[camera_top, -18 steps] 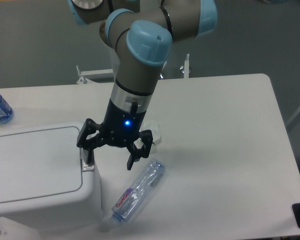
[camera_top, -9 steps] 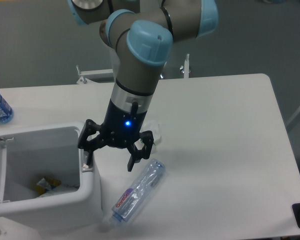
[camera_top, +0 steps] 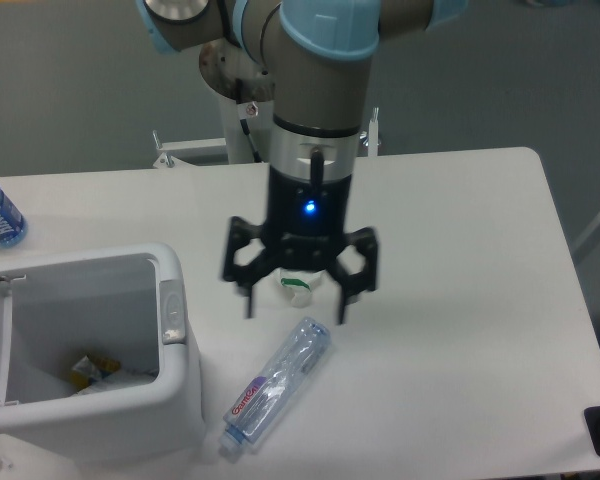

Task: Open the trash can
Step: 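Lift the gripper up and away from the opened bin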

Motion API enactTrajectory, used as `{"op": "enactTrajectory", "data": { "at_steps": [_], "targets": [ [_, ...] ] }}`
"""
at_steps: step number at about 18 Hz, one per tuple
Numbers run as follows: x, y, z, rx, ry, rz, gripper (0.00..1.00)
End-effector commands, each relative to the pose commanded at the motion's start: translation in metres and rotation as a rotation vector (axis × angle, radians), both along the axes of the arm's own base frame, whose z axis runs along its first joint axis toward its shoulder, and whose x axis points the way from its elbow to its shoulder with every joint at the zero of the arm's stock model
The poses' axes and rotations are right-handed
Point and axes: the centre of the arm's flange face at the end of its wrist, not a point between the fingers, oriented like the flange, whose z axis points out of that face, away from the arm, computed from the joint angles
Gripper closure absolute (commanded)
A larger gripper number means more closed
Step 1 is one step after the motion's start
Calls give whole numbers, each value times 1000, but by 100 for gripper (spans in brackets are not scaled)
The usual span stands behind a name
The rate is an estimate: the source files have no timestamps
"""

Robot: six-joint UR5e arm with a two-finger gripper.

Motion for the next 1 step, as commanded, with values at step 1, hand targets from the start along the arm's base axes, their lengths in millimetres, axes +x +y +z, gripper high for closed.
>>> {"op": "enactTrajectory", "data": {
  "at_steps": [1],
  "targets": [
    [0,-5,-9,-32,5,-27,0]
  ]
}}
